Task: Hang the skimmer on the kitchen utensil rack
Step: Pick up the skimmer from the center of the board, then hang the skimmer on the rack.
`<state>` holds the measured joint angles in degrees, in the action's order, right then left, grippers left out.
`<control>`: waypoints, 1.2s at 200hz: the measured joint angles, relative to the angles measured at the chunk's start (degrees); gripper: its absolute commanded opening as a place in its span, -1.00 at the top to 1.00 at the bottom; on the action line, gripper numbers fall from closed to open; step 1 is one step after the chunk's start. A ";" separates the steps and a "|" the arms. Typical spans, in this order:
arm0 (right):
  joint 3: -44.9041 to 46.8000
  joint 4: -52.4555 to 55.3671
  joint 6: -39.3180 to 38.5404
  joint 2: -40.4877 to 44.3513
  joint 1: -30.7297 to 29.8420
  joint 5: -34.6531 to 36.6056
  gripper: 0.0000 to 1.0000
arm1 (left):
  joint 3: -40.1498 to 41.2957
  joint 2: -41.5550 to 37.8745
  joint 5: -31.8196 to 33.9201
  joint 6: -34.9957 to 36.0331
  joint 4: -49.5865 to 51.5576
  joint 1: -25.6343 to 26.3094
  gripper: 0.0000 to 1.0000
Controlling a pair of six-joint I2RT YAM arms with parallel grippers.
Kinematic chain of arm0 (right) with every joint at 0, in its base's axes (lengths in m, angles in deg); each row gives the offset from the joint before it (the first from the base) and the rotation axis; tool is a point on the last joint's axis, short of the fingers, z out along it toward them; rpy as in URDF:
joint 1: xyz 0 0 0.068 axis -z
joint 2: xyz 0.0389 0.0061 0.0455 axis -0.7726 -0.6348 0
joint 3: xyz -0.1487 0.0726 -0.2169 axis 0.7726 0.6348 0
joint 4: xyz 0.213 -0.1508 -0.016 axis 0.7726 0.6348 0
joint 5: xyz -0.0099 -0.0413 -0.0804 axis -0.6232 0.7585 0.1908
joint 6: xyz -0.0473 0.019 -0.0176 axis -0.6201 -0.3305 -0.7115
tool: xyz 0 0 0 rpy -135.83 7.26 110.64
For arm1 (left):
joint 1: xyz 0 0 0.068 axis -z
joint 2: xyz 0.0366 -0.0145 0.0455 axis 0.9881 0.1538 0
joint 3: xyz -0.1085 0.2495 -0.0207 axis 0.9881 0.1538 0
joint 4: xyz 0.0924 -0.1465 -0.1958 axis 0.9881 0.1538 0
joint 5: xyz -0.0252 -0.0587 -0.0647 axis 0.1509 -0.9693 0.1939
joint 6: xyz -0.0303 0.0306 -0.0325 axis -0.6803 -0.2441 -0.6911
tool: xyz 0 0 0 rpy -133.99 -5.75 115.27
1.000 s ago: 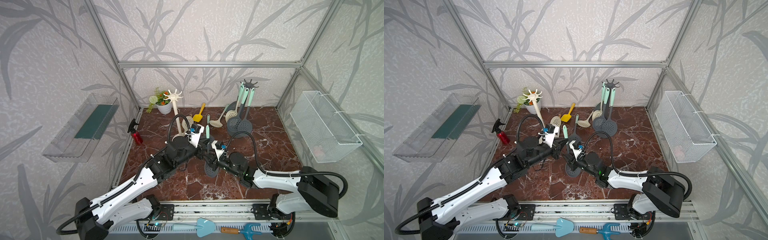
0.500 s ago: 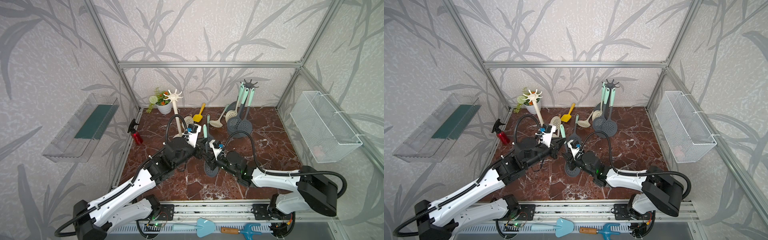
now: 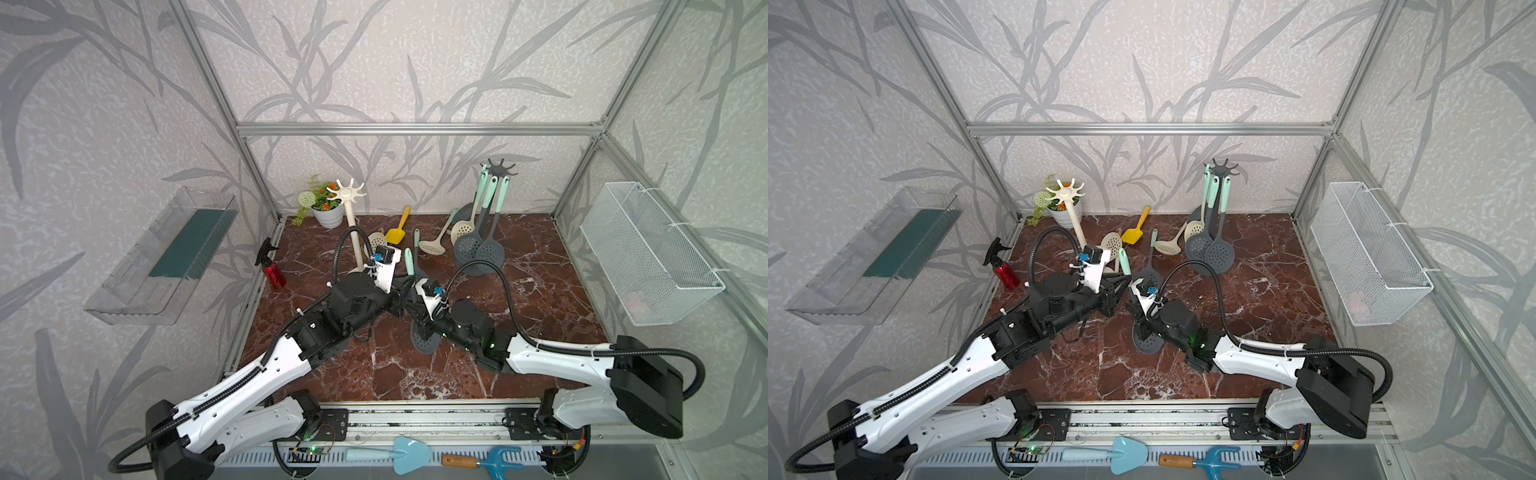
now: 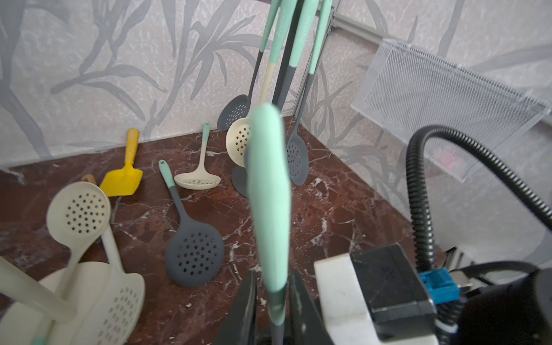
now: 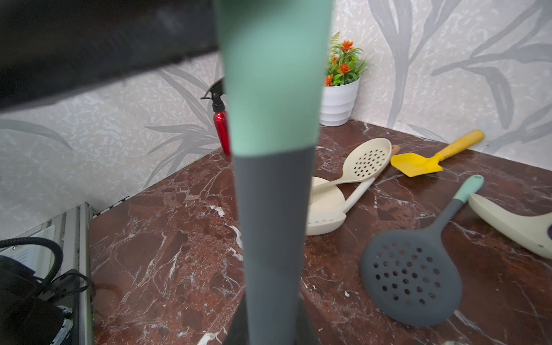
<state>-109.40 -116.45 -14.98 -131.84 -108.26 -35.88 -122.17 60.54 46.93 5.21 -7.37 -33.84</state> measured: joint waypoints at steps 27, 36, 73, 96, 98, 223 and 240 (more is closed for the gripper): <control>0.00 5.95 -0.70 4.17 1.14 2.14 1.00 | -2.12 -0.31 1.05 0.63 1.38 0.00 0.05; 0.00 8.15 -0.83 5.88 1.81 2.40 1.00 | -2.45 -0.44 1.03 1.03 1.86 0.00 0.01; -0.02 18.27 -1.86 14.86 7.72 2.34 1.00 | -4.15 -0.17 -0.15 3.23 4.04 0.00 -0.06; -0.87 25.79 -2.69 20.76 13.20 1.42 1.00 | -5.22 0.94 -1.07 4.46 4.66 0.00 -0.07; -1.01 26.16 -2.71 21.03 13.53 1.29 1.00 | -5.25 1.01 -1.18 4.50 4.70 0.00 -0.07; -15.69 42.56 -4.26 18.36 55.04 -24.39 0.98 | -7.04 9.90 -6.34 12.46 5.75 -0.81 -0.26; -18.40 42.77 -4.83 14.80 57.68 -28.26 0.95 | -7.02 10.49 -6.32 13.55 5.64 -2.14 -0.38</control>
<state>-127.81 -73.68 -19.81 -117.04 -50.58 -64.14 -129.18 71.03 40.62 18.76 -1.73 -35.99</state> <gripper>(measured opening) 0.141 0.654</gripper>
